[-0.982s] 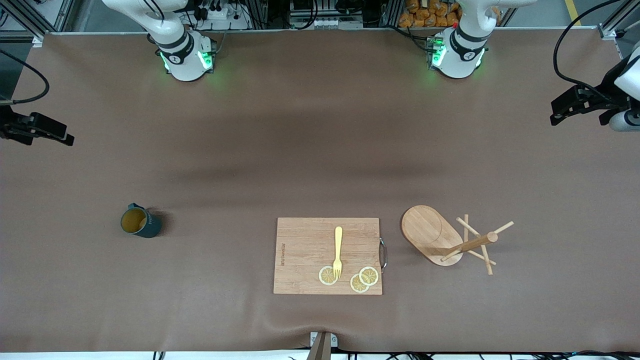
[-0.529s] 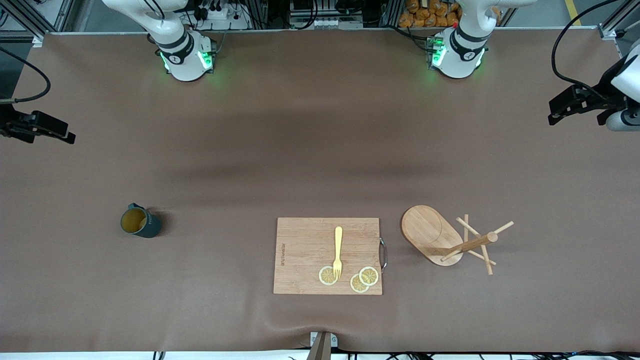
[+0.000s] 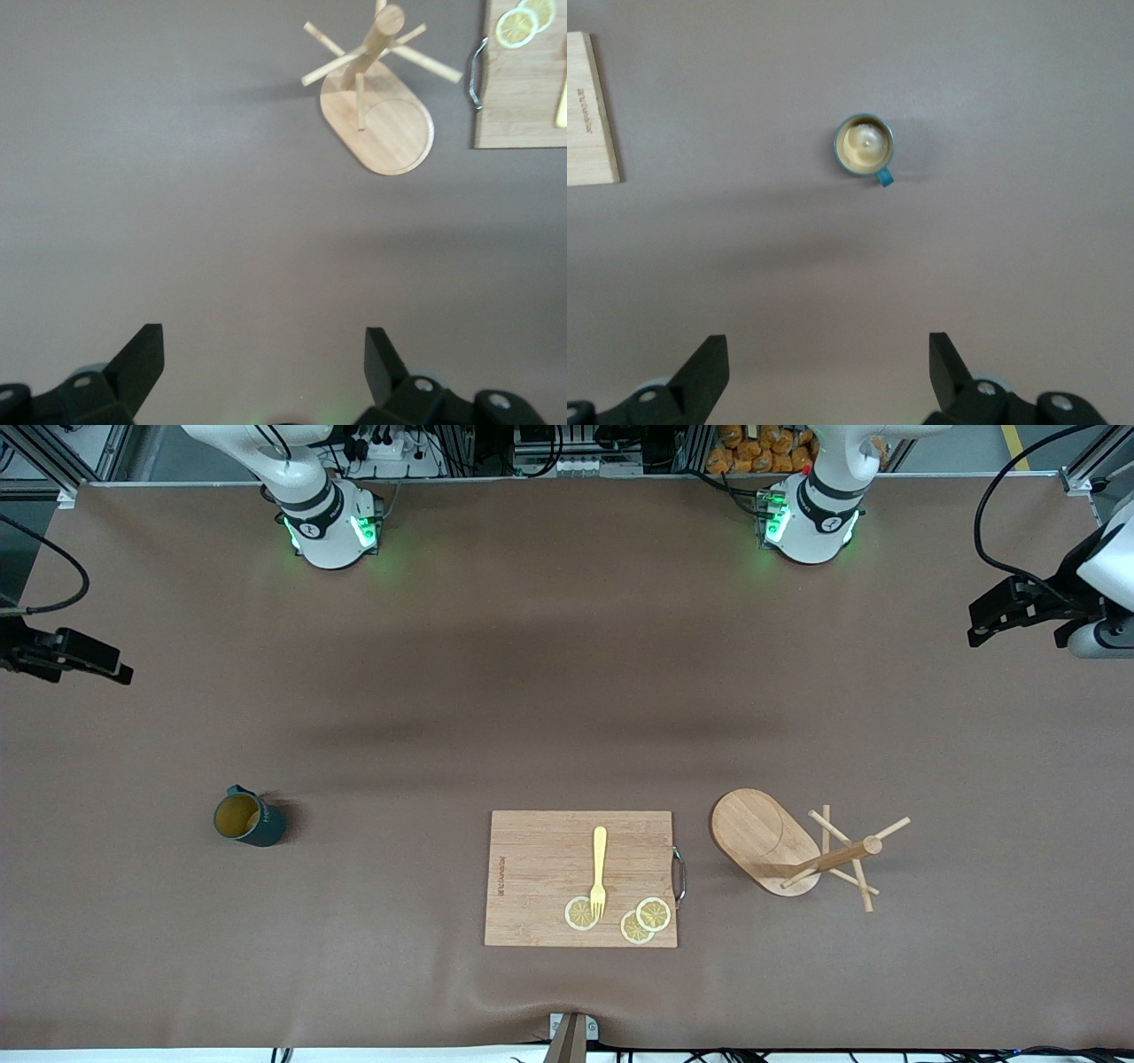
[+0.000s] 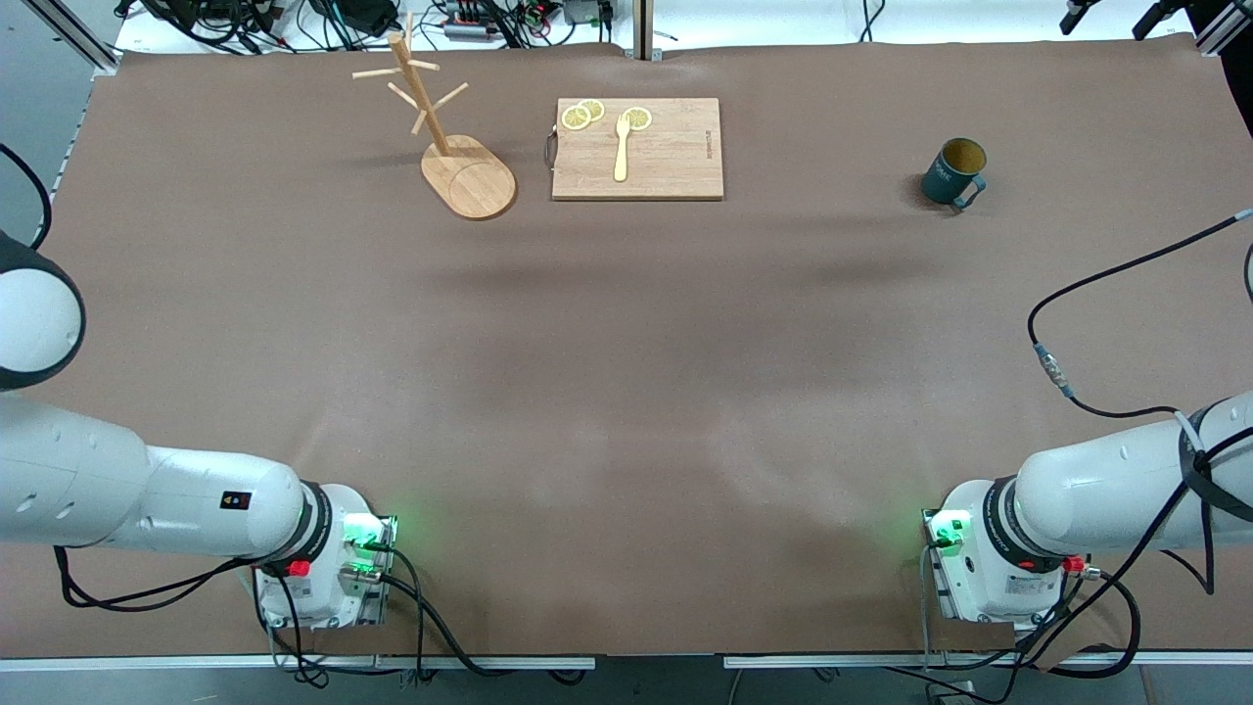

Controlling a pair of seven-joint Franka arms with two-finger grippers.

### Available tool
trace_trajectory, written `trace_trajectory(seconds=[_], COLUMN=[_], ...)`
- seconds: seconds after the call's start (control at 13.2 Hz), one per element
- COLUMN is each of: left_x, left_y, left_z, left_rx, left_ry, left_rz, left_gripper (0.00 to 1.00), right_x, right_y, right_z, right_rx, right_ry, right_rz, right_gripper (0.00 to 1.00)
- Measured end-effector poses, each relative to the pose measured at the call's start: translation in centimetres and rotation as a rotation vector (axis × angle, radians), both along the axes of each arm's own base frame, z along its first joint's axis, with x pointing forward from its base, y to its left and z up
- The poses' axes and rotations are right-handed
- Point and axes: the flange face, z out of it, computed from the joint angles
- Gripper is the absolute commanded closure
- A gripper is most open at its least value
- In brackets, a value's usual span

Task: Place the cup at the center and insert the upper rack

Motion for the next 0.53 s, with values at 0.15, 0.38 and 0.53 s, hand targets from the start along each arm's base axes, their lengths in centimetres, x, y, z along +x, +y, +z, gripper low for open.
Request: trace_trajectory(seconds=[0.15, 0.38, 0.53], left_x=[-0.1, 0.0, 0.0], left_y=[0.2, 0.2, 0.2], left_z=[0.9, 0.9, 0.6], left_rx=[-0.008, -0.008, -0.008], left_ry=[-0.019, -0.016, -0.01], left_rz=[0.004, 0.005, 0.004], left_gripper=[0.0, 0.0, 0.0], right_x=[1.8, 4.4, 5.8], right_y=[-0.1, 0.0, 0.5], right_z=[-3.1, -9.2, -13.0], right_rx=[-0.004, -0.012, -0.016], right_ry=[0.01, 0.018, 0.021], right_rz=[-0.002, -0.004, 0.006], right_gripper=[0.0, 0.0, 0.0])
